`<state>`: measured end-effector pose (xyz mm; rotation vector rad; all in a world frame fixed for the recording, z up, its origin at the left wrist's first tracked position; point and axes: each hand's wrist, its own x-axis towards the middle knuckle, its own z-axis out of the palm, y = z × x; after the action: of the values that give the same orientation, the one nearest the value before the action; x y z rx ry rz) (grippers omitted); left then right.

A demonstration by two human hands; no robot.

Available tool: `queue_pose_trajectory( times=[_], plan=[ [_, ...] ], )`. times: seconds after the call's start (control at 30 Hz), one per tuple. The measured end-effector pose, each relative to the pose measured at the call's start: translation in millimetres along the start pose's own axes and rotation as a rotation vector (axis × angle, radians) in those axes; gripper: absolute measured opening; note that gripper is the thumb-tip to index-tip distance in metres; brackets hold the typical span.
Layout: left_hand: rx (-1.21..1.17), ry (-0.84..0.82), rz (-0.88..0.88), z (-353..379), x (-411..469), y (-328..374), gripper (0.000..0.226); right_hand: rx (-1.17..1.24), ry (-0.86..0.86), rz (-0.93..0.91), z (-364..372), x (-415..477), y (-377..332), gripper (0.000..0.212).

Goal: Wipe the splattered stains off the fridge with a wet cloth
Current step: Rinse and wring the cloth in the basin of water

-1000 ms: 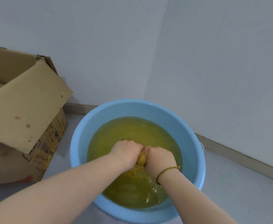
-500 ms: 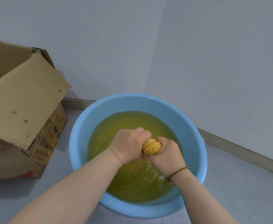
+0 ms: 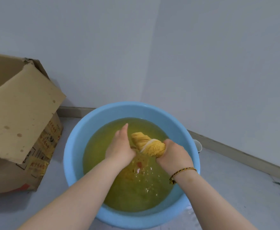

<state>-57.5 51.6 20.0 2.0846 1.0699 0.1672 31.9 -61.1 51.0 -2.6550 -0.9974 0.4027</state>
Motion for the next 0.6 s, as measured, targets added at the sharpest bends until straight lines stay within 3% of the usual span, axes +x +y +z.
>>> queue_pose_trajectory(
  times=[0.07, 0.17, 0.27, 0.37, 0.43, 0.47, 0.53, 0.6],
  plan=[
    [-0.221, -0.106, -0.089, -15, -11, 21, 0.064, 0.037, 0.025, 0.068, -21, -8, -3, 0.008],
    [-0.404, -0.240, -0.055, -59, -37, 68, 0.027, 0.176, 0.097, 0.136, -71, -24, -25, 0.009],
    [-0.708, -0.294, -0.113, -113, -62, 126, 0.021, 0.263, 0.094, 0.079, -123, -50, -58, 0.018],
    [-0.830, -0.251, -0.157, -160, -82, 183, 0.023, 0.234, 0.200, -0.186, -181, -89, -91, 0.033],
    [-0.876, -0.171, -0.160, -194, -103, 219, 0.018, 0.302, 0.064, -0.251, -232, -118, -105, 0.049],
    [-0.906, -0.169, -0.157, -210, -115, 234, 0.018, 0.412, 0.019, -0.200, -256, -132, -109, 0.054],
    [-0.959, -0.259, -0.126, -244, -145, 271, 0.029, 0.784, -0.004, 0.014, -316, -163, -120, 0.037],
    [-1.001, -0.410, -0.061, -274, -175, 306, 0.039, 1.030, 0.163, 0.167, -367, -190, -118, 0.005]
  ],
)
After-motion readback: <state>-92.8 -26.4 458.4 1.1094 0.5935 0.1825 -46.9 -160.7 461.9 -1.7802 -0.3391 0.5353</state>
